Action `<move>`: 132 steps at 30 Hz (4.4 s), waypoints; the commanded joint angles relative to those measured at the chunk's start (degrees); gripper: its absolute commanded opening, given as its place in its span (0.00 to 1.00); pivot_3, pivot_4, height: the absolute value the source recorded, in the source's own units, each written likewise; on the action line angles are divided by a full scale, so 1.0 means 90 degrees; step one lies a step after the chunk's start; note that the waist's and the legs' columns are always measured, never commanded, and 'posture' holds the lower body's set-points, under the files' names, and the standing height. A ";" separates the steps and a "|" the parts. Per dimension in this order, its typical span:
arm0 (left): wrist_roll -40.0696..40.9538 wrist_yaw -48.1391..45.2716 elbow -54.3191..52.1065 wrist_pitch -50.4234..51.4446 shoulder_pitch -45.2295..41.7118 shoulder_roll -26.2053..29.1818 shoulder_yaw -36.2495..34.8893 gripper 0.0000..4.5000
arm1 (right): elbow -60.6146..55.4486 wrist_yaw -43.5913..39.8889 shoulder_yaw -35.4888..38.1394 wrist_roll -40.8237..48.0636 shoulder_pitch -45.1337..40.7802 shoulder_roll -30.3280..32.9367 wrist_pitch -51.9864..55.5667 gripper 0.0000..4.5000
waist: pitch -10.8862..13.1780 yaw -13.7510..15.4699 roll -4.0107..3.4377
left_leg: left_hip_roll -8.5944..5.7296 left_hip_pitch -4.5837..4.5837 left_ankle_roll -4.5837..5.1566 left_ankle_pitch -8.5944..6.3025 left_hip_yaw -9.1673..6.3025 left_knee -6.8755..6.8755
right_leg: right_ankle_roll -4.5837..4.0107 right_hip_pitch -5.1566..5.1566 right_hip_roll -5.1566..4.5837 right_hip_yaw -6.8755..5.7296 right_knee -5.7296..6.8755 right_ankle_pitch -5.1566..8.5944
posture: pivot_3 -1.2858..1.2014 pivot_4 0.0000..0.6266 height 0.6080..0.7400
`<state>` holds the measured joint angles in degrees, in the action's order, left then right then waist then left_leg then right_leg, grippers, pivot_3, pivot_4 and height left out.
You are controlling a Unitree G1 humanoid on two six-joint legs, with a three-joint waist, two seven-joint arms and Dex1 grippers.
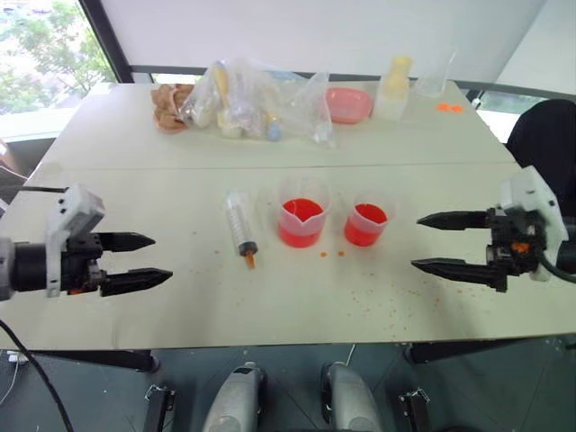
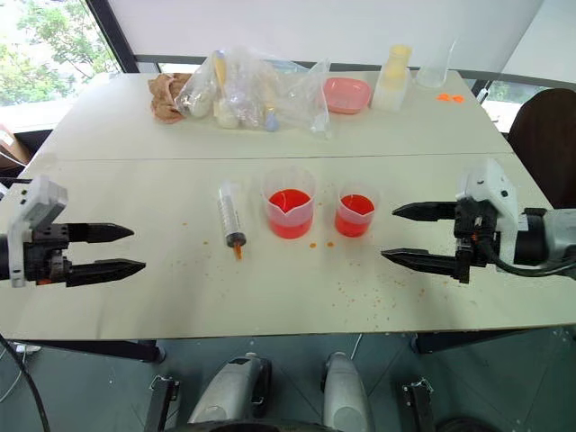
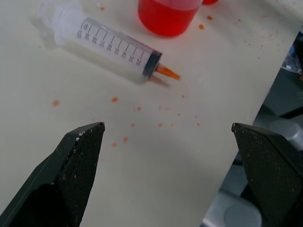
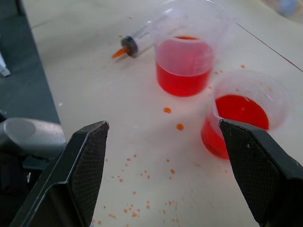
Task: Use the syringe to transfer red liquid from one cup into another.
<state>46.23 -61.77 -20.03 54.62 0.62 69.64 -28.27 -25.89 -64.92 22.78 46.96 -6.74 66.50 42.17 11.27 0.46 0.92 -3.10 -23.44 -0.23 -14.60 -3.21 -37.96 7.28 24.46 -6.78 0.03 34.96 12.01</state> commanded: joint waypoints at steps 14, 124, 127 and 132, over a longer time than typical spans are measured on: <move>-0.0485 0.0619 -0.0297 -0.0436 -0.0673 -0.0501 0.0652 0.99 | -0.0249 0.0202 -0.0072 -0.0314 0.0096 -0.0381 -0.0357 0.87 | 0.0002 0.0026 0.0001 | 0.0000 -0.0010 0.0000 -0.0002 -0.0006 0.0011 | 0.0000 0.0009 -0.0004 0.0001 -0.0009 -0.0001 | 0.52 0.24 1.00; -0.2828 0.0928 0.3211 -0.3699 -0.5352 -0.6122 0.4076 0.32 | 0.1673 0.2440 -0.2257 -0.3085 -0.3722 -0.3510 -0.3262 0.35 | -0.0005 -0.0018 -0.0001 | -0.0034 -0.0004 -0.0018 0.0008 -0.0016 -0.0006 | 0.0058 0.0000 0.0009 0.0001 0.0019 -0.0035 | 0.52 0.24 1.00; -0.2895 0.0975 0.3308 -0.3823 -0.5325 -0.6154 0.4087 0.32 | 0.1614 0.2394 -0.2268 -0.3023 -0.3730 -0.3546 -0.3201 0.00 | -0.0005 -0.0016 -0.0001 | -0.0035 -0.0004 -0.0018 0.0008 -0.0016 -0.0006 | 0.0058 0.0000 0.0009 0.0002 0.0019 -0.0035 | 0.52 0.24 1.00; -0.3043 0.1040 0.3562 -0.4036 -0.5279 -0.6201 0.4114 0.32 | 0.1697 0.2482 -0.2166 -0.3066 -0.3865 -0.3550 -0.3210 0.00 | -0.0005 -0.0016 -0.0001 | -0.0035 -0.0004 -0.0018 0.0008 -0.0017 -0.0006 | 0.0058 0.0000 0.0009 0.0001 0.0019 -0.0035 | 0.52 0.24 1.00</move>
<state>20.30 -52.61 11.07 18.95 -47.55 13.95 8.13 -8.75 -43.61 0.51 18.75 -39.18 34.73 14.66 11.23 0.31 0.92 -3.41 -23.48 -0.39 -14.53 -3.36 -38.01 7.80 24.47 -6.70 0.04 35.13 11.70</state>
